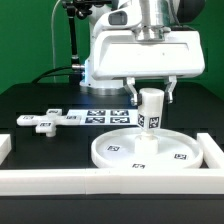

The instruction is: Assemble round table

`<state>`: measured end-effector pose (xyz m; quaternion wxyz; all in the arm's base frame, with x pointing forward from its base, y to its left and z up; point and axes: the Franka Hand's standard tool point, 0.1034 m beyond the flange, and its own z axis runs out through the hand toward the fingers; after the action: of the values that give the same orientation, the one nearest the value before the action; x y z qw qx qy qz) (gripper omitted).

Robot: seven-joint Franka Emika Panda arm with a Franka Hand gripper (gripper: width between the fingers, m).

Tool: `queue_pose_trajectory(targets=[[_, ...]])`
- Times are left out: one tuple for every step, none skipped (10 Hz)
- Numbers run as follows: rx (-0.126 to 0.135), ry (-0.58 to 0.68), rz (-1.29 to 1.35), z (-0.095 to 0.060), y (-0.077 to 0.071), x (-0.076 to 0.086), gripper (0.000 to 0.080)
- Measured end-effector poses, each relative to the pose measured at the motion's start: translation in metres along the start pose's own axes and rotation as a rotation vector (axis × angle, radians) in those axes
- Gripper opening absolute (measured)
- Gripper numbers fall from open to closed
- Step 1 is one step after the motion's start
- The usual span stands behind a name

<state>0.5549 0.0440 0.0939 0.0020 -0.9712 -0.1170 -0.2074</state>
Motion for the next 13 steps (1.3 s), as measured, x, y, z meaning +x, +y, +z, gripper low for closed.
queue_pose_trajectory(targets=[[-0.001,-0.001,0.0,0.0023,-0.0002,-0.0018,0.0409],[0.0,-0.005,0.001,0.0049,-0.0005,-0.0044,0.0409],[-0.002,-0.003,0.001,0.0055,0.0001,-0.0047,0.0409],[-0.006,0.006,0.001,0.0057,0.0003,-0.0045,0.0409],[-0.012,0.019,0.0,0.0058,0.0006,-0.0043,0.0409],[-0.018,0.034,-0.002,0.0058,0.0004,-0.0044,0.0409],[-0.024,0.051,-0.003,0.0059,0.0004,-0.0039,0.0409],[-0.03,0.066,-0.004,0.0061,0.0004,-0.0034,0.0409],[-0.038,0.081,-0.004,0.0066,0.0016,-0.0026,0.0409],[-0.041,0.087,-0.005,0.0068,0.0028,-0.0022,0.0409],[-0.041,0.087,-0.004,0.0068,0.0029,-0.002,0.0409],[-0.041,0.087,-0.004,0.0069,0.0029,-0.0022,0.0409],[-0.041,0.086,-0.004,0.0068,0.0029,-0.0021,0.0578]])
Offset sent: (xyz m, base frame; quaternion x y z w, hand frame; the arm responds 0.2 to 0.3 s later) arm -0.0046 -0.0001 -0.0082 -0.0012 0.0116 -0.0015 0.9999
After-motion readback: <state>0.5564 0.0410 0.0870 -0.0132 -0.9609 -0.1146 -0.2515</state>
